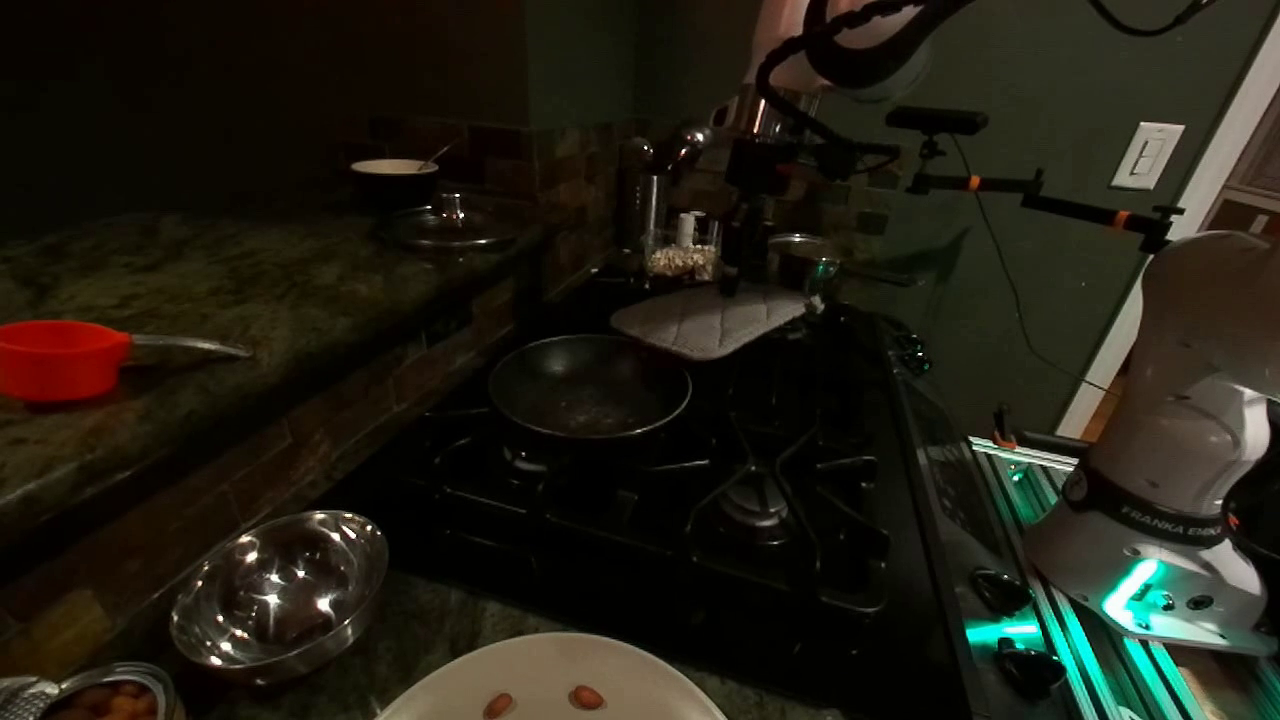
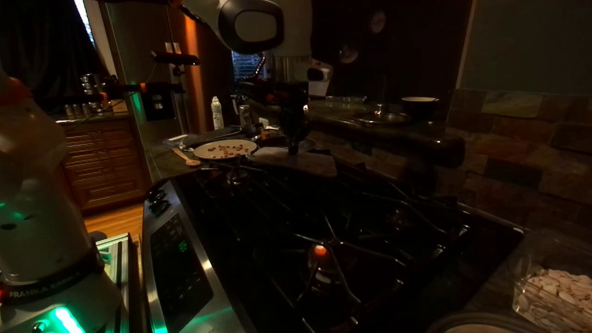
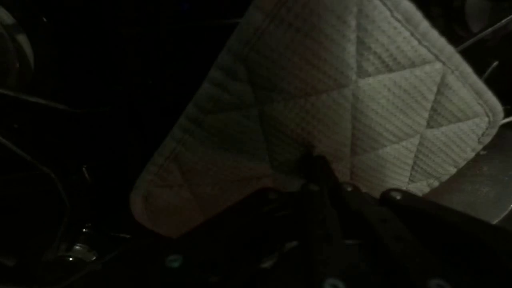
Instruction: Put the white item on the stove
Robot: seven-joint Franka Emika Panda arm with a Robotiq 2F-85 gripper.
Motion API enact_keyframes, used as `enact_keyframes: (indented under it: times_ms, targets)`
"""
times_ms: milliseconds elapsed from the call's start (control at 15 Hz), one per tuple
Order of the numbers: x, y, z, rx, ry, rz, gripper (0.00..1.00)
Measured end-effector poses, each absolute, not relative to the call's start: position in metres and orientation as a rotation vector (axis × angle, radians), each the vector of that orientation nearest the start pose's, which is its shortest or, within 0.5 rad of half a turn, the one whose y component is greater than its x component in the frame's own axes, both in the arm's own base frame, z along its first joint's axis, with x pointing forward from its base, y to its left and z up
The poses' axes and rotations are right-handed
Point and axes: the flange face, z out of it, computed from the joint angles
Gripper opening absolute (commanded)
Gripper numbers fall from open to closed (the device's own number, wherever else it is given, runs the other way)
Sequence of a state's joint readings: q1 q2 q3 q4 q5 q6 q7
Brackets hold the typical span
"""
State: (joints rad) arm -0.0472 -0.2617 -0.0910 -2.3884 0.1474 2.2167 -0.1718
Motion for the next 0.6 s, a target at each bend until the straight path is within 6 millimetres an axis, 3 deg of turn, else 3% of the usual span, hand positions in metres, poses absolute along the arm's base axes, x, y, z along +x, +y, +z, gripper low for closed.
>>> enact_keyframes:
  times_ms: [600]
  targets:
    - [0.458,-0.0525,0.4176,-3.078,-0.121,-0.207,0.0]
